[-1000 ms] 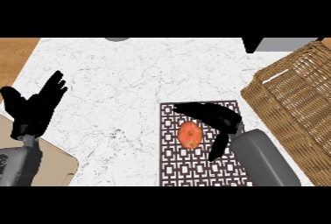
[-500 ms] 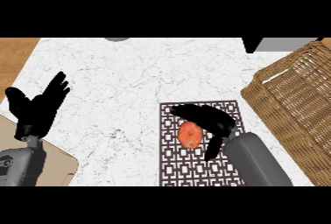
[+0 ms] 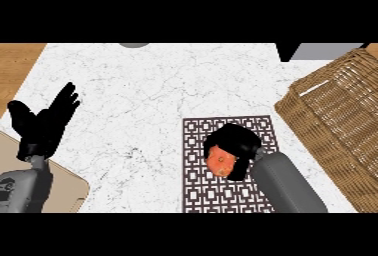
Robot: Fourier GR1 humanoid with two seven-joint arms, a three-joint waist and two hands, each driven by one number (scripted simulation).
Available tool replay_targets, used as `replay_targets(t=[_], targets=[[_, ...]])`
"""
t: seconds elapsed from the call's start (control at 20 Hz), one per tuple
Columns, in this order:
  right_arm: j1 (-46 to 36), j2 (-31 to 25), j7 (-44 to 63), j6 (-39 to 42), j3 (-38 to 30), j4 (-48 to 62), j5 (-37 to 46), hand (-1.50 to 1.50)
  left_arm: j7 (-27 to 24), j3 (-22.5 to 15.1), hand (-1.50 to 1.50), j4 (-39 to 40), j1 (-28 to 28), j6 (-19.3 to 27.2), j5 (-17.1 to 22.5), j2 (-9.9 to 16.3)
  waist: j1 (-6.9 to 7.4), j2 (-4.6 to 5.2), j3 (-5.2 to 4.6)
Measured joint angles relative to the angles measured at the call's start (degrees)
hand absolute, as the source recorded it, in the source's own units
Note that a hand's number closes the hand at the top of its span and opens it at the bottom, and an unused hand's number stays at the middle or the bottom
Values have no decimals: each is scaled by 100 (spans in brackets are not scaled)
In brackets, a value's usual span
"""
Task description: Pick the squash from the placemat and place it in the basket
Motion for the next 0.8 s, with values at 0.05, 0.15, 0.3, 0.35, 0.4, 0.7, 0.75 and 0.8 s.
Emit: replay_targets(t=[0.05, 0.15, 0.3, 0.35, 0.4, 0.7, 0.75, 0.8], targets=[[41, 13, -10, -26, 15, -48, 53, 150, 27, 9, 0, -23, -11, 12, -21, -6, -3, -11, -6], [0, 35, -83, -66, 15, 50, 156, 150, 6, 27, 0, -22, -5, -24, -29, -18, -4, -20, -14], [-71, 57, -207, -134, -5, 207, 286, 150, -90, 18, 0, 36, 28, -10, -95, -93, -5, -29, -23], [-91, 50, -246, -121, -26, 235, 309, 150, 5, 28, 0, -41, 26, -19, -78, -86, -3, -27, -21], [-70, 116, 39, -89, -87, 178, 287, 150, -33, 51, 0, -43, 53, -48, -65, -65, -13, -27, -21], [109, 425, 2493, -829, -1277, 198, -175, 150, -3, 168, 0, -60, 80, -18, -31, 10, -161, -37, 6], [121, 445, 2911, -1013, -1433, 189, -257, 150, -7, 152, 0, -64, 95, -15, -33, -13, -153, -33, 9], [116, 459, 3336, -1206, -1559, 179, -334, 150, -8, 155, 0, -55, 95, -26, -27, -9, -134, -25, 11]])
